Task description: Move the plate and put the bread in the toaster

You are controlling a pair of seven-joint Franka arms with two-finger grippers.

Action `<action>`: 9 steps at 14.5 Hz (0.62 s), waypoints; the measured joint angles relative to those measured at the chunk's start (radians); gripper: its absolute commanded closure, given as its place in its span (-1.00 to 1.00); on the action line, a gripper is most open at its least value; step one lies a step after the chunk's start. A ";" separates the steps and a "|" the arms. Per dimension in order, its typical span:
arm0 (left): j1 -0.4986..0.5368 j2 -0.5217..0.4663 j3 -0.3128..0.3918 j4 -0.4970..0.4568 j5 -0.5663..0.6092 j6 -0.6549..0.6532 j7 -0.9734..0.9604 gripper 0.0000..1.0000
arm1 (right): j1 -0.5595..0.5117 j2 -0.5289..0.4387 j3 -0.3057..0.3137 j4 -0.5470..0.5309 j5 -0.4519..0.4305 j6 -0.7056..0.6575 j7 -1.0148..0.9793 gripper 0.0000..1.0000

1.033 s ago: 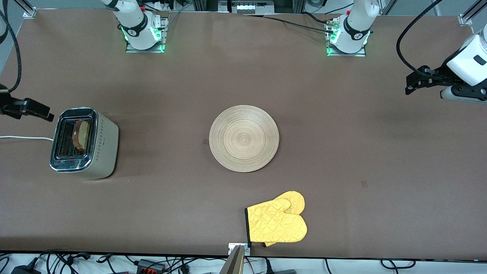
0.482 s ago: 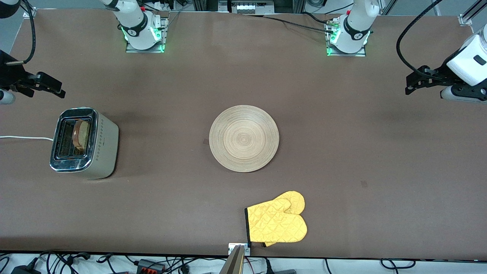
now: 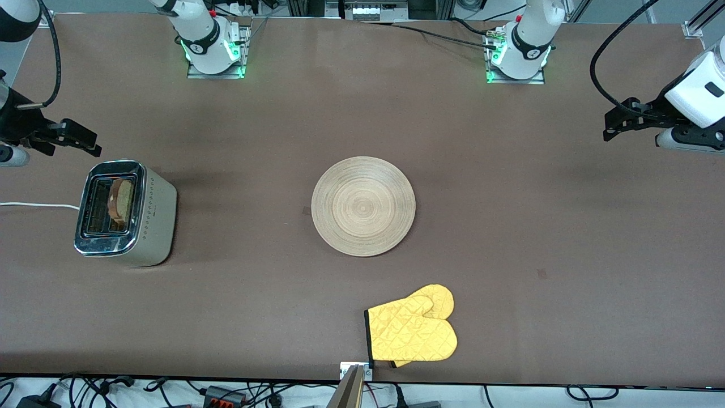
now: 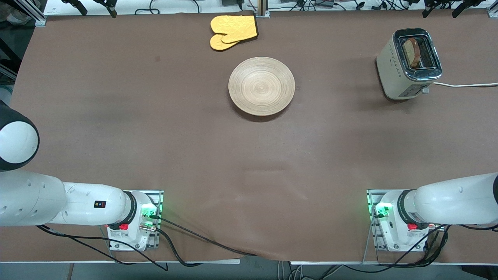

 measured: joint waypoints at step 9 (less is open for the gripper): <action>0.000 0.000 0.000 0.000 0.000 0.000 0.000 -1.00 | 0.000 0.006 0.000 0.006 0.000 -0.006 0.000 -1.00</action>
